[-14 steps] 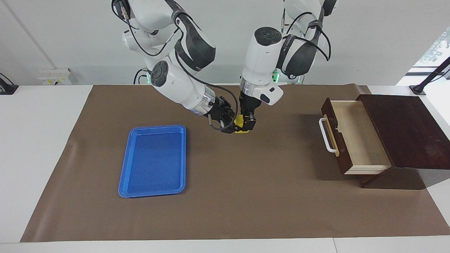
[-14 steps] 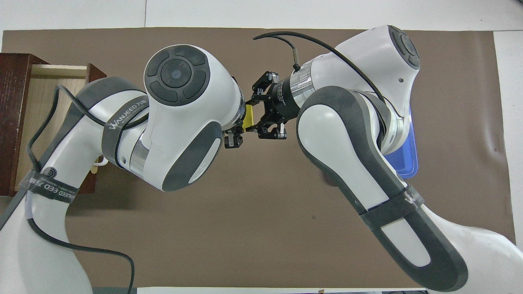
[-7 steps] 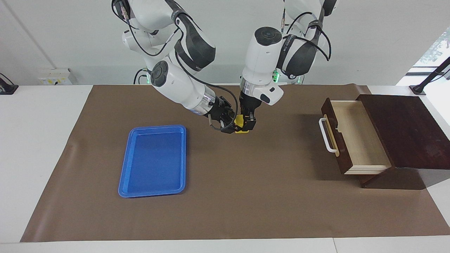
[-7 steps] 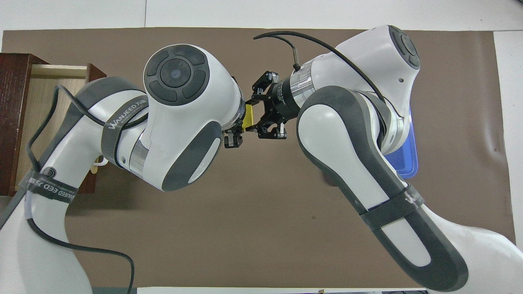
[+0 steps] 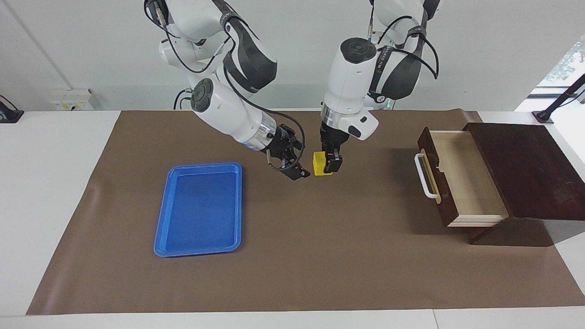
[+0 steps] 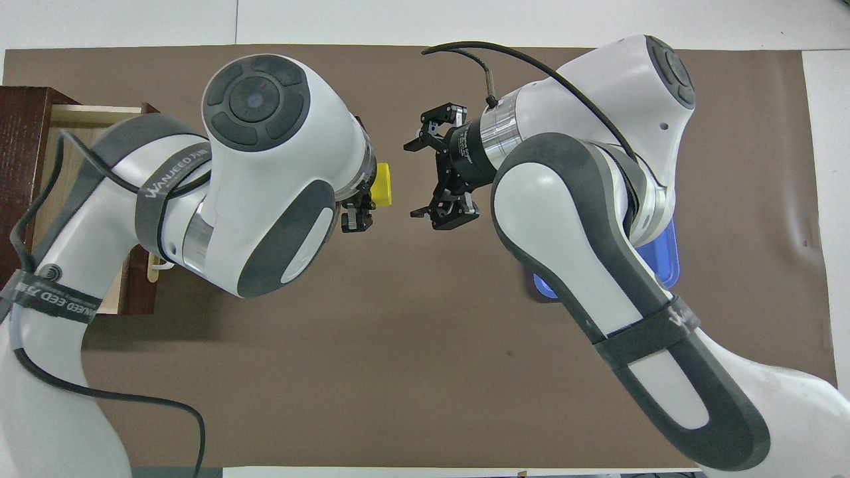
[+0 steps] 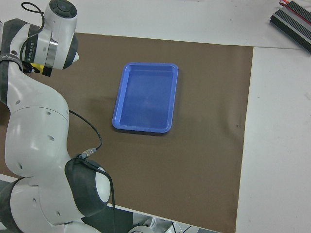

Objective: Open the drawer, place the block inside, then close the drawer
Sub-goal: 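Lower the cube into the drawer with the left gripper while the right gripper withdraws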

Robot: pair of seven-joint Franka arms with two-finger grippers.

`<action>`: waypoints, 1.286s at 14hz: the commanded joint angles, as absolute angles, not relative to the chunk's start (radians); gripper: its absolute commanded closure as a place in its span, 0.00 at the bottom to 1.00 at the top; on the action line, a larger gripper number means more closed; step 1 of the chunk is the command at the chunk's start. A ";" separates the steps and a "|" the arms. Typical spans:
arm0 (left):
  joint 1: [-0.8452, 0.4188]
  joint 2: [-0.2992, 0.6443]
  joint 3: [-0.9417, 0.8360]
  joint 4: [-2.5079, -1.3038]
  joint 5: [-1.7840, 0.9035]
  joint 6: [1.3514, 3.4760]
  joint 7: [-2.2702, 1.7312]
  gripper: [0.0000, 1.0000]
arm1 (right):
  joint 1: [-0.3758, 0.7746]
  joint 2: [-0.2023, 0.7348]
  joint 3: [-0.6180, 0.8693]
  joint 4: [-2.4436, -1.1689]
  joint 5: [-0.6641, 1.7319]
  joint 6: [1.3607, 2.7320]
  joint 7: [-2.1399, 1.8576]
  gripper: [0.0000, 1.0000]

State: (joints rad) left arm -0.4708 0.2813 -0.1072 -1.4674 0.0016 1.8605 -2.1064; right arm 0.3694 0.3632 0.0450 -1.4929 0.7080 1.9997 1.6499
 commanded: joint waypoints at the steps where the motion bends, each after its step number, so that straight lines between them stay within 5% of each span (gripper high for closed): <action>1: -0.291 0.183 -0.112 -1.463 0.003 1.714 -1.879 1.00 | 0.357 0.364 0.052 -1.486 0.729 2.000 1.663 0.00; 5: -0.030 0.146 -0.109 -1.483 -0.025 1.644 -1.556 1.00 | 0.348 0.361 0.040 -1.486 0.724 1.994 1.654 0.00; 8: 0.128 0.094 -0.109 -1.610 -0.023 1.748 -1.416 1.00 | 0.278 0.354 0.035 -1.486 0.716 1.945 1.577 0.00; 11: 0.190 0.045 -0.107 -1.809 -0.023 1.908 -1.319 1.00 | 0.216 0.331 0.035 -1.486 0.605 1.864 1.403 0.00; 18: 0.219 0.011 -0.109 -2.003 -0.028 2.032 -1.330 1.00 | 0.075 0.281 0.035 -1.486 0.364 1.642 0.812 0.00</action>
